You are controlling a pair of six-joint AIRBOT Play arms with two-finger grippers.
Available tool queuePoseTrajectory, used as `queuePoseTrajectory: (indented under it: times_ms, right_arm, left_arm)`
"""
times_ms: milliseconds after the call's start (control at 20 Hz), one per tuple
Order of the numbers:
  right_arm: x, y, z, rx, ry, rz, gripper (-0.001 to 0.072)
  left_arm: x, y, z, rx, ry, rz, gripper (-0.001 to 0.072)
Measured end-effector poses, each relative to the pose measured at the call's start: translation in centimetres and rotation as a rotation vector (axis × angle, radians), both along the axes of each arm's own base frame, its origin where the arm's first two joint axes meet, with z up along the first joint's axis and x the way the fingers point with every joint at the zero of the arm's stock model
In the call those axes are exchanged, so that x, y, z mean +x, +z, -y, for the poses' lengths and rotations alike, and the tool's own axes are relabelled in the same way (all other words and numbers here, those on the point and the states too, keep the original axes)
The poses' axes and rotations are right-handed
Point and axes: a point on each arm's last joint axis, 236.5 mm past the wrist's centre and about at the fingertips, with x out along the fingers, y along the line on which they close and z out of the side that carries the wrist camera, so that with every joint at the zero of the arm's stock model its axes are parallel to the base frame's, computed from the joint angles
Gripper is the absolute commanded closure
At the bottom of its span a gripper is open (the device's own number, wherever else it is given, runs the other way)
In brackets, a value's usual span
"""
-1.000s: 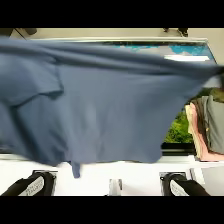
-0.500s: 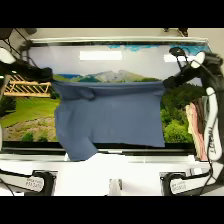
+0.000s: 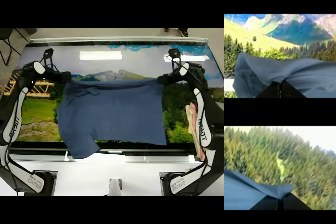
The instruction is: Fold the shirts.
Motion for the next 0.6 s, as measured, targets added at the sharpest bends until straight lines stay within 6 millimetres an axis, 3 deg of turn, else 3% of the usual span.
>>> queuePoseTrajectory:
  times_ms: [100,200,350,450,500,550,600]
  right_arm:
    - [-2.0,-0.1,-0.1,-0.024,0.053,-0.074,0.0691]
    - [-5.4,-0.8,-0.1,-0.05,0.114,-0.211,0.0691]
    - [-10.5,-2.8,-0.3,-0.05,0.169,-0.411,0.069]
    - [-12.5,-4.2,-0.5,-0.037,0.182,-0.489,0.0665]
    - [-13.2,-4.9,-0.6,-0.028,0.184,-0.515,0.0485]
    - [-13.6,-5.2,-0.8,-0.021,0.185,-0.531,0.033]
    - [-13.8,-5.3,-1.0,-0.013,0.186,-0.535,0.0301]
  left_arm:
    - [-1.9,-0.3,-0.6,0.015,-0.039,-0.078,0.0671]
    - [-4.6,-0.2,-1.2,0.019,-0.078,-0.173,0.0671]
    - [-8.8,-1.8,-1.7,0.017,-0.116,-0.343,0.0671]
    - [-10.9,-3.4,-1.7,0.007,-0.117,-0.43,0.0659]
    - [-11.7,-4.0,-1.6,0.002,-0.115,-0.462,0.052]
    - [-12.4,-4.4,-1.5,-0.009,-0.111,-0.486,0.0268]
    - [-13.0,-4.7,-1.5,-0.013,-0.112,-0.513,0.0118]
